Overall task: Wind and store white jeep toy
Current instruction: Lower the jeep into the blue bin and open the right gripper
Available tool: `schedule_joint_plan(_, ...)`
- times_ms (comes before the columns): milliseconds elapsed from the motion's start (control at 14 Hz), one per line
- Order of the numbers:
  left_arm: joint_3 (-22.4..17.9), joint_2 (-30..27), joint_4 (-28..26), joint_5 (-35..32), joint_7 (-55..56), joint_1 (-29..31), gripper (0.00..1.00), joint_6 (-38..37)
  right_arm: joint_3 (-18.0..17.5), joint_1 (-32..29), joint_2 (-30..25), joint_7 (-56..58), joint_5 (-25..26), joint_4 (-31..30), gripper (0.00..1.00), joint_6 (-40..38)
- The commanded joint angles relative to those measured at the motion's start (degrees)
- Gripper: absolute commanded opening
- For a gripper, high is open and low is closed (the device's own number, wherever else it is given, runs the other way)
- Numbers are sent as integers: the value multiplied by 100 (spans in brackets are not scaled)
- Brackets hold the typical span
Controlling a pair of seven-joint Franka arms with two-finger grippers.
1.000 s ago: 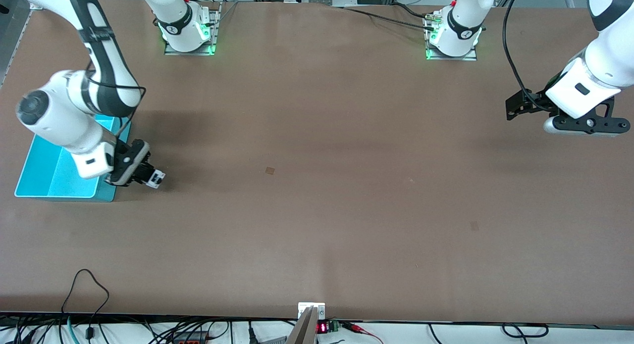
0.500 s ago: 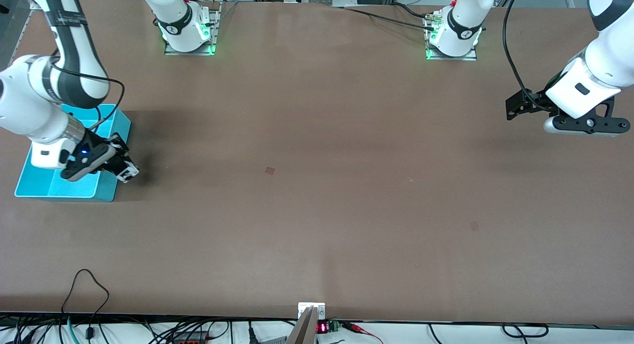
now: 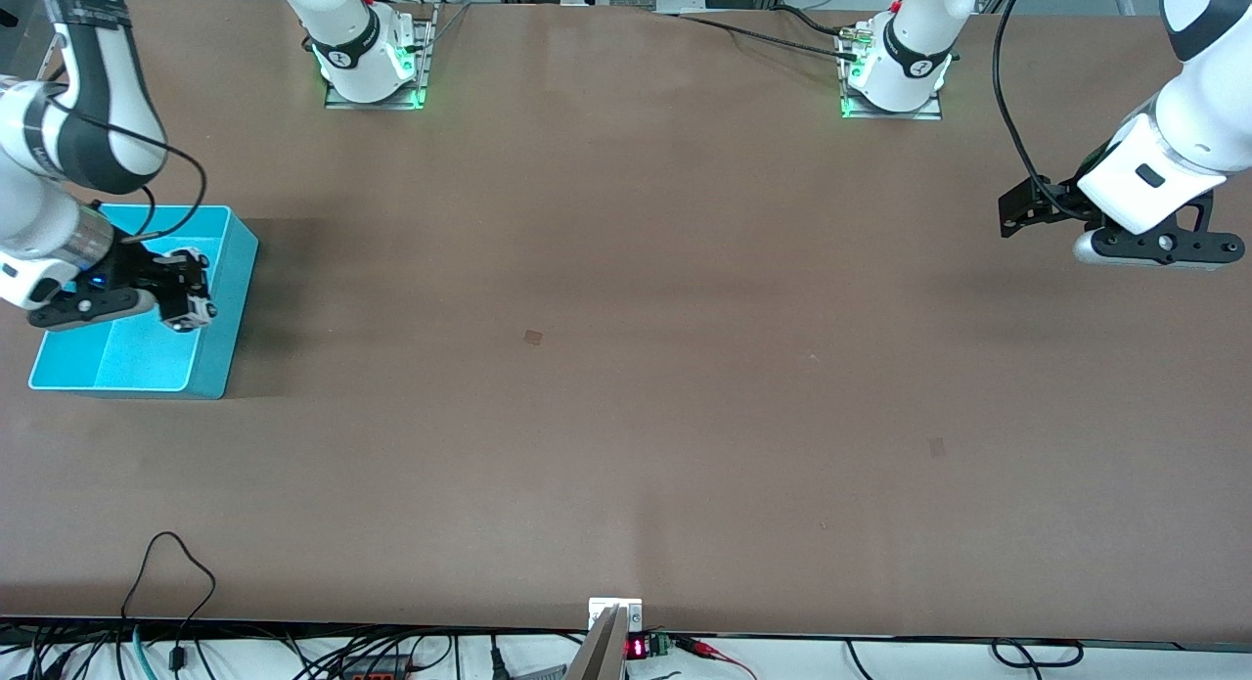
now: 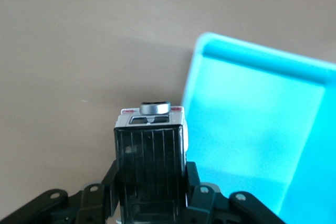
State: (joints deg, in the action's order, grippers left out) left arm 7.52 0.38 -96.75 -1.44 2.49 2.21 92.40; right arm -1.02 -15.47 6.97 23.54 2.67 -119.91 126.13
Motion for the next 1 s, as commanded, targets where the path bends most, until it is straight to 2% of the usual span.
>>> schedule_joint_plan(0,4,68,174,56,-47,-10,100,-125,-83,-640,-56,-200,346,-102,0,25)
schedule_joint_plan(214,-5,59,174,56,-47,-10,100,-125,-83,-1036,6,-227,400,-391,0,332)
schedule_joint_plan(429,-5,59,174,56,-47,-10,100,-126,-83,-1247,365,-262,409,-586,0,859)
schedule_joint_plan(929,-14,68,174,56,-55,-1,100,-125,-83,-1415,910,-262,409,-920,0,1704)
